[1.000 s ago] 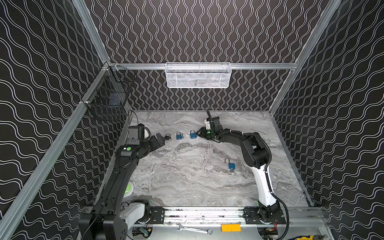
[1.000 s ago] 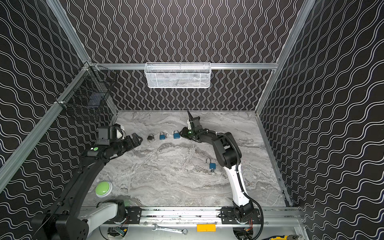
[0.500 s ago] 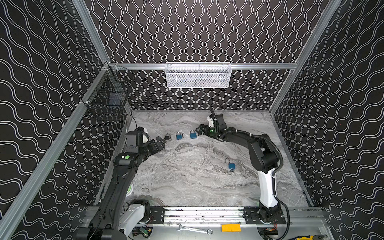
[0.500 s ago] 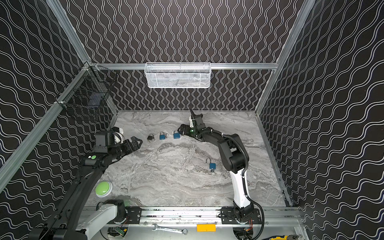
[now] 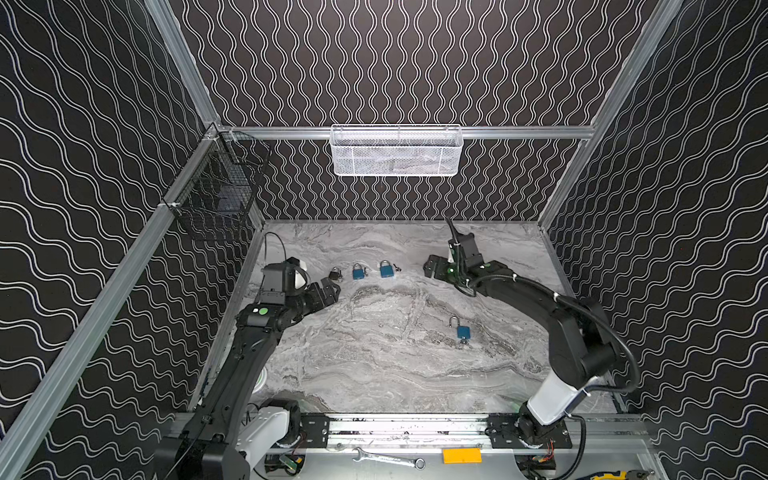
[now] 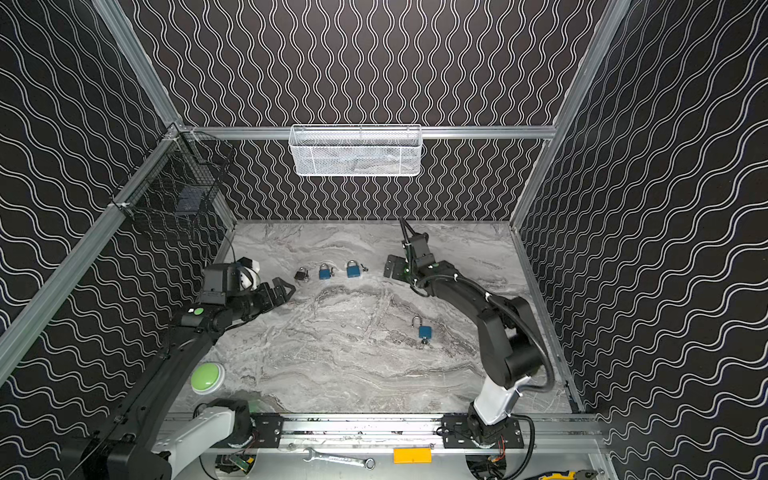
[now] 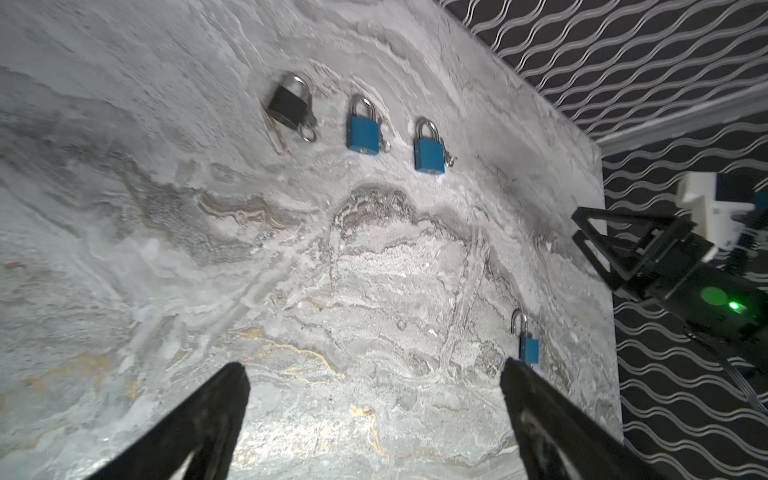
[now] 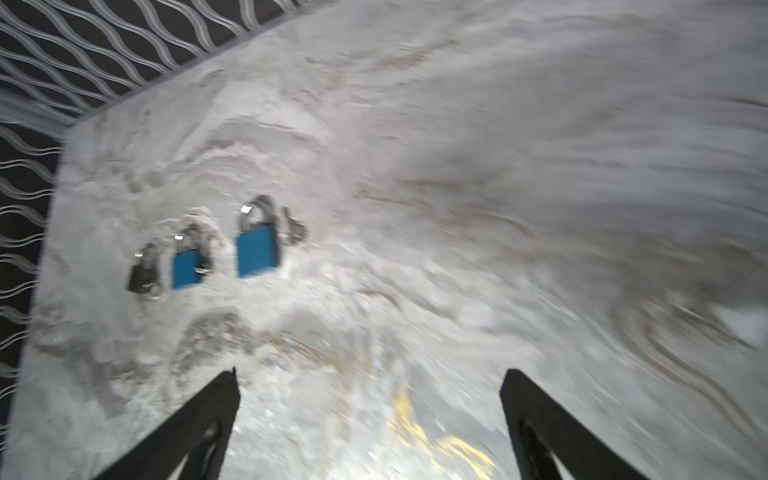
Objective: Lock with the key
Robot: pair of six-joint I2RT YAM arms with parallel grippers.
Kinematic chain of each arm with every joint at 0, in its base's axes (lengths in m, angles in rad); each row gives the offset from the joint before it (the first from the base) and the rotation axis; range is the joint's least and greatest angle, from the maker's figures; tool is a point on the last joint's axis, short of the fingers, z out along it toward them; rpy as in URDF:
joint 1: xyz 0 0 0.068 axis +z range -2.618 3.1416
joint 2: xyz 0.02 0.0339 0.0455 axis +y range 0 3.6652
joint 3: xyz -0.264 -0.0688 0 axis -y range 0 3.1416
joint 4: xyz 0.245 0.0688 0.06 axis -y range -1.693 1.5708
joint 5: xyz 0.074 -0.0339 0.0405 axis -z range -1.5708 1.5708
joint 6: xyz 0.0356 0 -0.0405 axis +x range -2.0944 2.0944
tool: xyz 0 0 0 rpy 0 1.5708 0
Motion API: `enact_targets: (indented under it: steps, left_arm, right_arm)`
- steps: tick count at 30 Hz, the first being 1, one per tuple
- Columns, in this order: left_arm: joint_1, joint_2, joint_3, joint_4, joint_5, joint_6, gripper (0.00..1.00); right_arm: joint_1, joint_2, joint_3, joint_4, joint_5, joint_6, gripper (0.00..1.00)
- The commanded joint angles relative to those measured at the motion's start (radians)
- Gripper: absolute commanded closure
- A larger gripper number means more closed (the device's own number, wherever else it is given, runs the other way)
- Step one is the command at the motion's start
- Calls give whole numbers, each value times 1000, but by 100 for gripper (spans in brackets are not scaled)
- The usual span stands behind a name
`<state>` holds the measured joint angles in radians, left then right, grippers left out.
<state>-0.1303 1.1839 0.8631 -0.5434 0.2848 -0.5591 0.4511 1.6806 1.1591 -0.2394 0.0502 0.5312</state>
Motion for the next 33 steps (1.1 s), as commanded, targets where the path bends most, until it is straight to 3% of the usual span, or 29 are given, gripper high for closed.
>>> enact_targets:
  steps: [1, 9, 14, 20, 24, 33]
  left_arm:
    - [-55, 15, -4, 41, -65, -27, 2]
    - [-265, 162, 59, 90, -111, -95, 1]
    - [-389, 246, 89, 151, -162, -158, 2]
    - [-477, 362, 119, 219, -128, -183, 1]
    - [-539, 408, 119, 264, -147, -192, 1]
    - [-566, 445, 99, 315, -118, -217, 1]
  right_arm:
    - [1, -88, -99, -80, 74, 42, 0]
    - [3, -334, -365, -179, 129, 126, 0]
    - [3, -455, -474, -209, 99, 148, 0]
    - [6, -519, -568, -182, 43, 149, 4]
    - [16, -524, -607, -151, 20, 147, 9]
    - [65, -393, -576, -124, 39, 107, 17]
